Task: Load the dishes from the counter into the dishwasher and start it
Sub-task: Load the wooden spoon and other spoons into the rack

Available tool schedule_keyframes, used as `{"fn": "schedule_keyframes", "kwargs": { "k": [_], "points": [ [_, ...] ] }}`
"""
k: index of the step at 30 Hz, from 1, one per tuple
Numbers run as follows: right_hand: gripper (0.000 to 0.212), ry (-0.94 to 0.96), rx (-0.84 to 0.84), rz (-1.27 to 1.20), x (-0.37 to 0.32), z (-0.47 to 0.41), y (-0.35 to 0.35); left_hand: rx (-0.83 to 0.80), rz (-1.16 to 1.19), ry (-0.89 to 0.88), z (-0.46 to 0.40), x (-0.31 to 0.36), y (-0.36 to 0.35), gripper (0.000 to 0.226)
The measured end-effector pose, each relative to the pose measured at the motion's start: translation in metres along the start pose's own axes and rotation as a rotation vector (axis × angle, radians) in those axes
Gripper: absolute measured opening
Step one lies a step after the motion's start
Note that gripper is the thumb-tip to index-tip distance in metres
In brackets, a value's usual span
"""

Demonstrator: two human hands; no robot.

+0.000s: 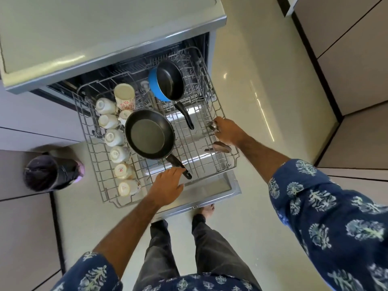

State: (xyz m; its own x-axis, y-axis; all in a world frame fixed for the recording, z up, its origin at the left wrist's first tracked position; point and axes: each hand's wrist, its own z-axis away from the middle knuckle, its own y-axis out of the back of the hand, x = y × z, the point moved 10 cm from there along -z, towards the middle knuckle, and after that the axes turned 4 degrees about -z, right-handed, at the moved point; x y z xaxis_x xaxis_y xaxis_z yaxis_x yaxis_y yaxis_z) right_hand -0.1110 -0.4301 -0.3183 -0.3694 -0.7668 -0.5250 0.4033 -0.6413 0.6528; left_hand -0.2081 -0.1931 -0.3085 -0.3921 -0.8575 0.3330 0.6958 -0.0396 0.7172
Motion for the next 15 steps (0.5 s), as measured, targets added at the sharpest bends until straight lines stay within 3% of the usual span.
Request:
{"fn": "schedule_keyframes", "kwargs": {
  "k": [3, 6, 8, 11, 15],
  "points": [
    [0.045, 0.014, 0.030, 0.016, -0.001, 0.004, -0.003, -0.131, 0.043, 0.013, 0.008, -0.004, -0.036, 0.053],
    [0.069, 0.010, 0.077, 0.072, -0.010, 0.022, 0.004, -0.159, 0.104, 0.015, 0.019, -0.008, -0.049, 0.054],
    [0.076, -0.021, 0.139, 0.136, -0.021, 0.037, 0.013, -0.134, 0.103, 0.016, 0.028, -0.014, -0.042, 0.054],
    [0.057, 0.045, 0.242, 0.295, -0.059, 0.064, 0.021, -0.030, 0.000, 0.013, 0.042, -0.025, -0.017, 0.054],
    [0.061, 0.228, 0.109, 0.314, -0.133, 0.089, -0.016, 0.151, -0.081, 0.072, 0.075, -0.053, 0.032, 0.054]
  ]
}}
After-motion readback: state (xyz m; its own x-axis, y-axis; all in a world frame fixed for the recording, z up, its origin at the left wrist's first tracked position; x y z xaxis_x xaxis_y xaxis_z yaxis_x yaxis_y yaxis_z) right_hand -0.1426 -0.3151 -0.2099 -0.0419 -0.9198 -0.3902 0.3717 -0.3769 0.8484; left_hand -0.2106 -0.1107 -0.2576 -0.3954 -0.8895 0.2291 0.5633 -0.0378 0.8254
